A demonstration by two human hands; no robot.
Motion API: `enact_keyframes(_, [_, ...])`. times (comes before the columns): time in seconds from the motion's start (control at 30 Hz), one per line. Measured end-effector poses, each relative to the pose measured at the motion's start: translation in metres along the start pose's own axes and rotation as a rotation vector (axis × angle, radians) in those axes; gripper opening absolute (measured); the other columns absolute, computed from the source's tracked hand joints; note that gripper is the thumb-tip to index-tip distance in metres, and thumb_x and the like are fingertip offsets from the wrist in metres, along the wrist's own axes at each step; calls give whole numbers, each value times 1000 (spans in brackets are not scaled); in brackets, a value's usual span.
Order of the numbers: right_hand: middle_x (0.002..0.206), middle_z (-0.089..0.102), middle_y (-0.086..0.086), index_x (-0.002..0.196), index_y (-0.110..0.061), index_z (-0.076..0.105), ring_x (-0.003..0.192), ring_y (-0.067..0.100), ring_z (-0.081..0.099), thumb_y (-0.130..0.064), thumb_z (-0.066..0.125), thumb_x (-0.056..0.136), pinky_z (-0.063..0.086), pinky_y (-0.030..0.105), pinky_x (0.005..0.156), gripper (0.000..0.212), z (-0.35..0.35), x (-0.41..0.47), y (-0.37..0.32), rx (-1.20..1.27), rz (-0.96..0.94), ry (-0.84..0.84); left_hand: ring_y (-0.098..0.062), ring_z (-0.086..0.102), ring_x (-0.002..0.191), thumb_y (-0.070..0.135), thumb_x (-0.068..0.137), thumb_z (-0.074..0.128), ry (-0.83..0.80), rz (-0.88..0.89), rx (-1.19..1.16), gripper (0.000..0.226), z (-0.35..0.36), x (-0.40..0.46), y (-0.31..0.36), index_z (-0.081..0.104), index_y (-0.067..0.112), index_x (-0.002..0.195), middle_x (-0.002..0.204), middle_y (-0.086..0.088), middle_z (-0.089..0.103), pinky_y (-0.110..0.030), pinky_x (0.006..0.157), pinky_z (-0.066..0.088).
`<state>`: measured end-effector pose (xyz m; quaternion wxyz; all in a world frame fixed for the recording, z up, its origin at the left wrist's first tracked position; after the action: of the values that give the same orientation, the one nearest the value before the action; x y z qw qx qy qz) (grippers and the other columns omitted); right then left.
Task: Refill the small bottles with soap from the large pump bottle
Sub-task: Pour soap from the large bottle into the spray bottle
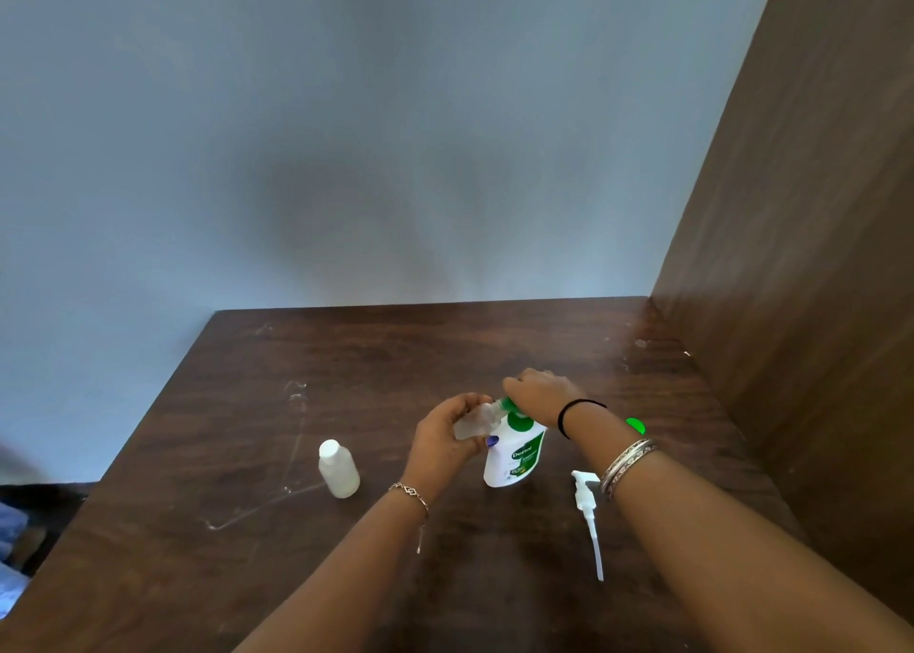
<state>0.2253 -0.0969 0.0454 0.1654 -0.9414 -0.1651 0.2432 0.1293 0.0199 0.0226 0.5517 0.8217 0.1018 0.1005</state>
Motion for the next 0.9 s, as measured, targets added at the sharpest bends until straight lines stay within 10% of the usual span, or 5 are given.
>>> enact_keyframes(0.73, [91,53,9,83,-18,49,81,25,52,-36,32,90,38,33,74,25,3,2,2,50,-1,60,-8,57,96,3,71,72,9,-8,5,41,1,1,-1,61,14,108,103,3,64,1,72,42])
enact_keyframes(0.9, [95,57,10,73,-20,46,86,26,55,-44,33,87,42,36,79,30,-1,4,1,46,0,-18,-12,60,99,6,70,74,-6,3,8,42,1,2,1,62,15,109,106,0,66,-18,84,48])
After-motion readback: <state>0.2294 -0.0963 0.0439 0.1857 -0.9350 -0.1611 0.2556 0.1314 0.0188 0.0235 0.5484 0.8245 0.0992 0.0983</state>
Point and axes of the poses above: each hand's wrist, its own x-axis towards the middle knuckle, its own z-axis out of the palm, y = z × x, the point moved 5 cm from there along x, towards the middle knuckle
